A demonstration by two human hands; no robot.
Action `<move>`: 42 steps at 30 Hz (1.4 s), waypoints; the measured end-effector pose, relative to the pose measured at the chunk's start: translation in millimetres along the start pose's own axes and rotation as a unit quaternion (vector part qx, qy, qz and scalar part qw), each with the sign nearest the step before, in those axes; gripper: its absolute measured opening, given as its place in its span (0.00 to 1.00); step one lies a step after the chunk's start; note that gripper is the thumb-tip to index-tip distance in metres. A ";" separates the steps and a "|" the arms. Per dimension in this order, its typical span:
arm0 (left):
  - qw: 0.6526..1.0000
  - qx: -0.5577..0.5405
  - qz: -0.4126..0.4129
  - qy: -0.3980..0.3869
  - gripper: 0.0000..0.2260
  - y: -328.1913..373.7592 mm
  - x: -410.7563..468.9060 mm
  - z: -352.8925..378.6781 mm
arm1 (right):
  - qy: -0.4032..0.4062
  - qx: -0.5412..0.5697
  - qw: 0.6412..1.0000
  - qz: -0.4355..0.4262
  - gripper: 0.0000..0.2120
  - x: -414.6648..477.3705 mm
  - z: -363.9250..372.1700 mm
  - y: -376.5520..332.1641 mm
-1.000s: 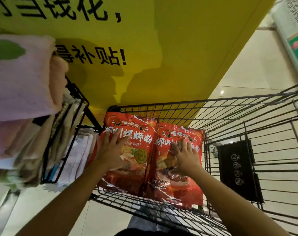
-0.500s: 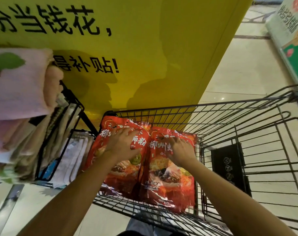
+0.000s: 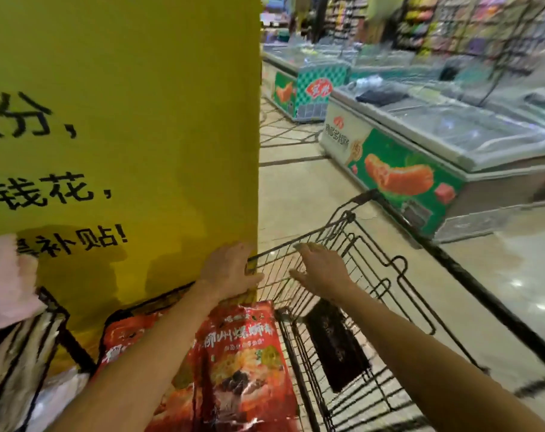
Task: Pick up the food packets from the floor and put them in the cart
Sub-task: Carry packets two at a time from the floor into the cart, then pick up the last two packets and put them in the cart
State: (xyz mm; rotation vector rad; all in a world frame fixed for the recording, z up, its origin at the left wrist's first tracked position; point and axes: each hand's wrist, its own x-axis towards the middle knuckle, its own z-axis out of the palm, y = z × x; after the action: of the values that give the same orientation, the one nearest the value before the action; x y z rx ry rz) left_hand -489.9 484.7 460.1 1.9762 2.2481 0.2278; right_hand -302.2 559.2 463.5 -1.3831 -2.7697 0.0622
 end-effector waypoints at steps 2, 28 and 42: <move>0.999 0.008 0.053 0.004 0.31 33.7 4.7 -14.7 | 0.026 -0.010 0.998 0.050 0.29 -30.5 -23.7 19.7; 0.713 0.001 0.698 -0.069 0.31 598.8 -441.8 53.7 | 0.105 -0.038 0.679 0.726 0.30 -795.9 -72.9 45.3; 0.570 0.057 0.810 -0.126 0.29 801.0 -678.4 184.4 | 0.036 0.049 0.489 0.870 0.31 -1104.8 -8.8 33.1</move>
State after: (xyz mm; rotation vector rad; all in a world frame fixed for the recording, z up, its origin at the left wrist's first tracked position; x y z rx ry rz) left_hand 411.7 -83.2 446.8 3.0514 -0.3383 -0.0798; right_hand 387.8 -304.1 445.7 -3.0394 -0.1415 0.1740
